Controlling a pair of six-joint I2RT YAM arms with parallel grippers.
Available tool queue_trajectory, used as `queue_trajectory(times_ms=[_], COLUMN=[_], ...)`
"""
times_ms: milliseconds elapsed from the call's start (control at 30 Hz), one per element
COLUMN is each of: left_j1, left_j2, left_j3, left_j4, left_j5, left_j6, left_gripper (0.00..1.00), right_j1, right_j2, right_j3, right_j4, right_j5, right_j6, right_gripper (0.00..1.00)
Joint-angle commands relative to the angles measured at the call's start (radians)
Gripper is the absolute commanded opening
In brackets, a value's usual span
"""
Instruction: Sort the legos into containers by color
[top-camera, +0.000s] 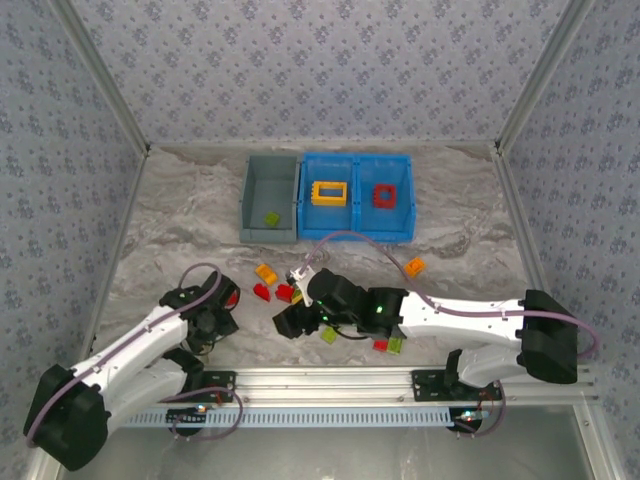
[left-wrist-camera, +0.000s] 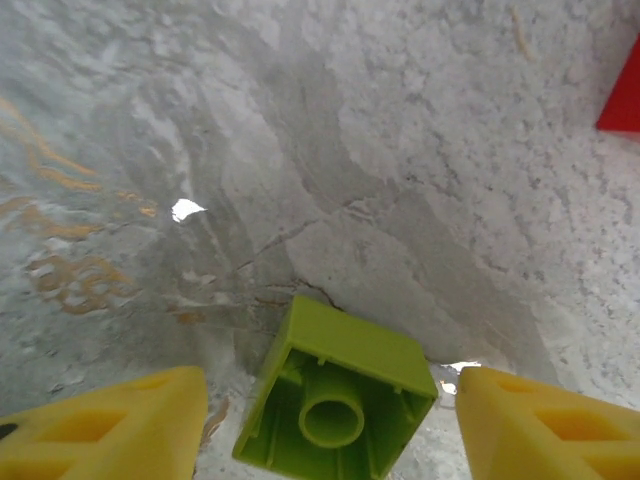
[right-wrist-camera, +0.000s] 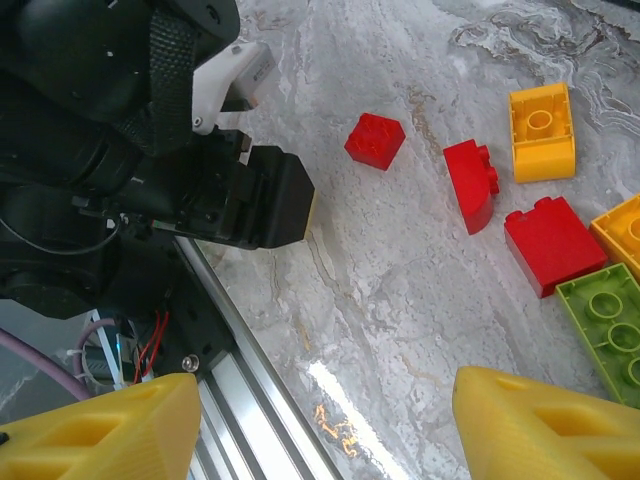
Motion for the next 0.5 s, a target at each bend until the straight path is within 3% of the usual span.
queue_trajectory(times_ms=[0, 467], left_j1=[0.024, 0.045], left_j2=[0.003, 0.039], left_j3=[-0.016, 0.004], left_j4=[0.068, 0.095], left_j5=[0.072, 0.097], left_j6=[0.034, 0.07], left_gripper=[0.62, 0.33], right_j1=[0.002, 0.001], right_j2=[0.006, 0.003], right_j3=[0.021, 0.01], right_j4=[0.007, -0.001], right_j5=[0.012, 0.031], right_j6=[0.02, 0.034], right_gripper=[0.7, 0.7])
